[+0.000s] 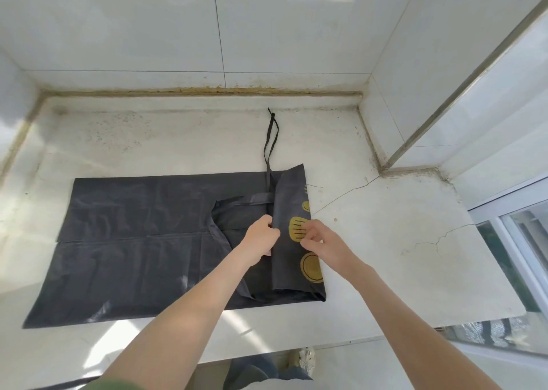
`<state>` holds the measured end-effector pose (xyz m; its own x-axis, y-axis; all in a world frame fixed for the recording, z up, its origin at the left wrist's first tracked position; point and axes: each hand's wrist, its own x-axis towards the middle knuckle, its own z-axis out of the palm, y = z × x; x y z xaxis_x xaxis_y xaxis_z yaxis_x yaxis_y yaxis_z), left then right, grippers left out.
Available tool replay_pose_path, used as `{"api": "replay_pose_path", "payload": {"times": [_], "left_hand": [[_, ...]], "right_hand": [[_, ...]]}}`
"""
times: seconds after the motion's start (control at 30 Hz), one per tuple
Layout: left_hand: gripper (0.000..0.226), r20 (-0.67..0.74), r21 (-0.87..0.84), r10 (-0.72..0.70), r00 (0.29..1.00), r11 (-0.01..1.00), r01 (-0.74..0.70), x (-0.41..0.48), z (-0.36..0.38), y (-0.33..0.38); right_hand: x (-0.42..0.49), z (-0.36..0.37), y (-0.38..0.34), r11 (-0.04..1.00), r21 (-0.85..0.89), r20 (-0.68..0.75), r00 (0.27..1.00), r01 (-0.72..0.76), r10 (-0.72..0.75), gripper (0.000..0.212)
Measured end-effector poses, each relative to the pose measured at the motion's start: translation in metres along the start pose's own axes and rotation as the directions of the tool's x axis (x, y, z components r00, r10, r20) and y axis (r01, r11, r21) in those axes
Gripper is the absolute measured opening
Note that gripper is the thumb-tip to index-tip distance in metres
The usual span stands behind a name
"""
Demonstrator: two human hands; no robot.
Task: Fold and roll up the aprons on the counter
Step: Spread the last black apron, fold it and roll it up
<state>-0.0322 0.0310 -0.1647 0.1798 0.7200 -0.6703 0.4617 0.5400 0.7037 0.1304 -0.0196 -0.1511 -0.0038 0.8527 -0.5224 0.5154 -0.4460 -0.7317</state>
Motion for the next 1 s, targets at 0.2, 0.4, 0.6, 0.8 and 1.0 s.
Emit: {"api": "replay_pose_path", "payload": {"times": [0.2,0.4,0.6,0.8,1.0], "left_hand": [[0.041,0.413,-0.027,0.194,0.890,0.979,-0.201,-0.021,0.010,0.020],[0.040,0.356,0.016,0.264,0.897,0.958,-0.288,-0.022,0.026,0.027],[0.033,-0.057,0.292,0.479,0.876,0.847,-0.444,-0.008,-0.004,0.012],[0.033,-0.210,0.652,0.558,0.803,0.692,-0.311,0.025,-0.063,-0.015],[0.045,-0.089,0.835,0.611,0.787,0.476,-0.275,0.055,-0.128,-0.006]], "right_hand": [[0.001,-0.005,-0.014,0.965,0.252,-0.169,0.985,0.070,-0.028,0.045],[0.014,-0.052,0.005,0.985,-0.067,-0.417,0.901,-0.160,0.118,0.038],[0.030,-0.055,0.002,0.773,-0.566,-0.432,0.902,-0.285,0.016,0.056],[0.066,-0.002,-0.035,0.796,-0.587,-0.103,0.962,0.146,-0.252,0.047],[0.112,0.013,-0.069,0.721,-0.613,0.046,0.925,0.324,-0.376,0.047]]}}
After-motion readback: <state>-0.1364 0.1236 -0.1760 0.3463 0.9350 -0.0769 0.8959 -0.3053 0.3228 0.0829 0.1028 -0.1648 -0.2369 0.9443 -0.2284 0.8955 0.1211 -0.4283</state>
